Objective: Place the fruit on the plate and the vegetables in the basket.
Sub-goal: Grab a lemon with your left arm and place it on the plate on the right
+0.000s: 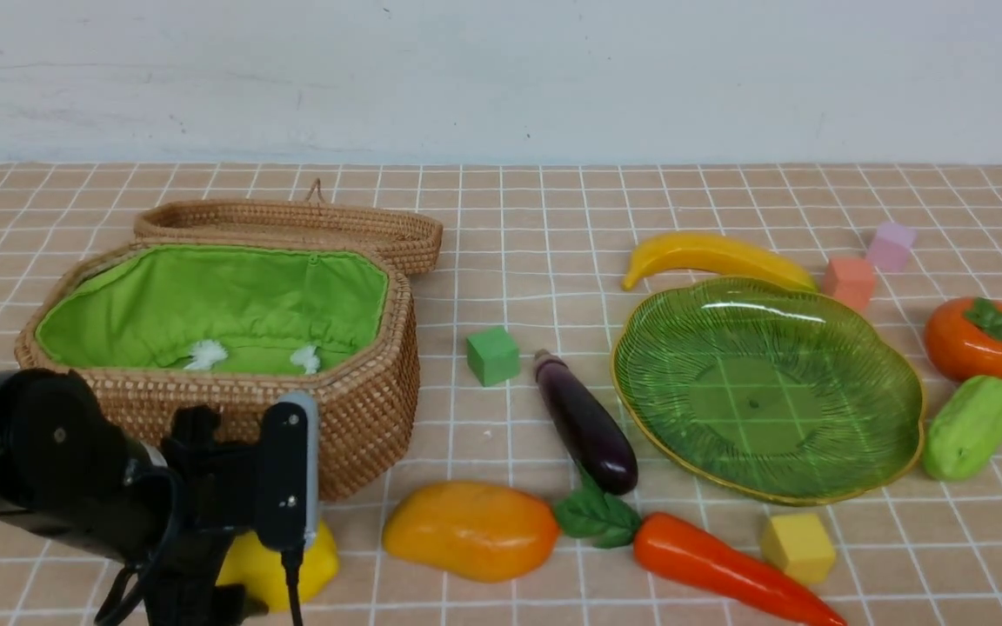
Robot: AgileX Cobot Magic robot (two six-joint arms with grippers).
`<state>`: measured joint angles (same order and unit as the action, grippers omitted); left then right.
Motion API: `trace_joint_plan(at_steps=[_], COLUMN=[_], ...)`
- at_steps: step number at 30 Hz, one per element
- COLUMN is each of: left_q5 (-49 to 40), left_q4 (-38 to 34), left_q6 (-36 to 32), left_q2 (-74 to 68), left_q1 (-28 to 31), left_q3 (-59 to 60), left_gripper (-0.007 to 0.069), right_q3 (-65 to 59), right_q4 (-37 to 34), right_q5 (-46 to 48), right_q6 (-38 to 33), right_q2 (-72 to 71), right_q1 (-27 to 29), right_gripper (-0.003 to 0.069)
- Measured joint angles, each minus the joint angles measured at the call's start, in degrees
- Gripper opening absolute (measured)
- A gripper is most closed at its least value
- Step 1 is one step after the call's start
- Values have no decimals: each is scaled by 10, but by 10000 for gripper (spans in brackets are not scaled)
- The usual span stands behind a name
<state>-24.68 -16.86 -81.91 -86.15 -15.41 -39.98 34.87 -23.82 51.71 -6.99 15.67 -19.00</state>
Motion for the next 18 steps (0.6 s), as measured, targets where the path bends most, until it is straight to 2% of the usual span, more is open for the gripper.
trace_joint_plan(at_steps=[6,8,11,14,16,18], left_q5=[-113,-123,-100,-77,-69,-68], left_q4=[-66,-94,-153,-153,-117,-97], left_q6=[61,67,106,175,245,280], left_q2=[40,64,130,133,108,81], left_q1=[-2,-13,-82,-122,-154,-181], left_q3=[8,9,-29,-77,-129,-170], left_gripper=[558,558,558,557,557,557], right_q3=[0,0,1,2,3,3], right_q4=[-5,-5,-5,2,11,15], right_q5=[-20,-29,-48,-53,-54,-54], right_q6=[19,27,61,77,82,83], right_q2=[0,0,1,6,11,12], right_q1=[0,0,0,0,0,0], right_gripper=[130,130,130,130,130,130])
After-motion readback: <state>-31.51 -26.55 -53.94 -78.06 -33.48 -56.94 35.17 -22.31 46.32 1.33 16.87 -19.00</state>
